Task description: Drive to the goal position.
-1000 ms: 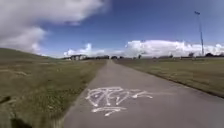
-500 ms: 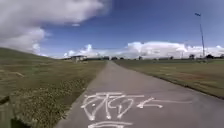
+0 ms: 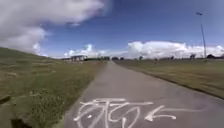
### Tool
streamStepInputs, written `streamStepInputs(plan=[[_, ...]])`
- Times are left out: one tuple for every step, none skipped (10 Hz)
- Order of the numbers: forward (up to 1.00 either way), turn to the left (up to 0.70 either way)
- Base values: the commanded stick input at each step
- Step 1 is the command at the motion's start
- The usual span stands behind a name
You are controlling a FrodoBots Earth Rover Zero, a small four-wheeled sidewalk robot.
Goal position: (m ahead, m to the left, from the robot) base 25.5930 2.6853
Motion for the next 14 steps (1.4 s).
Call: streamStepInputs(plan=[[0.7, 0.0], [0.7, 0.0], [0.7, 0.0], [0.7, 0.0], [0.7, 0.0], [0.7, 0.0], [0.7, 0.0], [0.7, 0.0], [0.7, 0.0], [0.7, 0.0], [0.7, 0.0], [0.7, 0.0], [0.7, 0.0], [0.7, 0.0]])
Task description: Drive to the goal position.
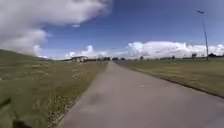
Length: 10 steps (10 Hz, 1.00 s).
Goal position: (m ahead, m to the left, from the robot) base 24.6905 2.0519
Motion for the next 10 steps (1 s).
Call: streamStepInputs(plan=[[0.7, 0.0], [0.7, 0.0], [0.7, 0.0], [0.7, 0.0], [0.7, 0.0], [0.7, 0.0], [0.7, -0.02], [0.7, -0.06], [0.7, -0.33], [0.7, -0.17]])
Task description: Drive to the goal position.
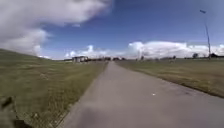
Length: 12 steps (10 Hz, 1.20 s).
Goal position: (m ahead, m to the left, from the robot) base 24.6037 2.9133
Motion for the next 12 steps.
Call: streamStepInputs(plan=[[0.7, -0.01], [0.7, 0.0], [0.7, 0.0], [0.7, 0.0], [0.7, 0.0], [0.7, 0.0], [0.7, 0.0], [0.7, -0.07], [0.7, -0.23], [0.7, -0.34], [0.7, -0.35], [0.7, 0.0]])
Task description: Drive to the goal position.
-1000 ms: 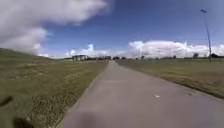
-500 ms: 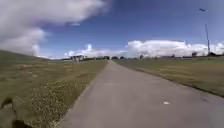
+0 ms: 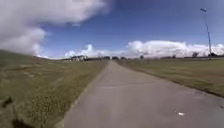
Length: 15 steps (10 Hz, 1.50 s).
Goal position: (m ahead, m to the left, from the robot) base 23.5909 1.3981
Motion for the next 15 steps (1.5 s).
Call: streamStepInputs(plan=[[0.7, 0.0], [0.7, 0.0], [0.7, 0.0], [0.7, 0.0], [0.7, 0.0], [0.7, 0.0], [0.7, 0.0], [0.7, 0.0], [0.7, 0.0], [0.7, 0.0], [0.7, 0.0], [0.7, 0.0], [0.7, 0.0], [0.7, 0.0], [0.7, 0.0]])
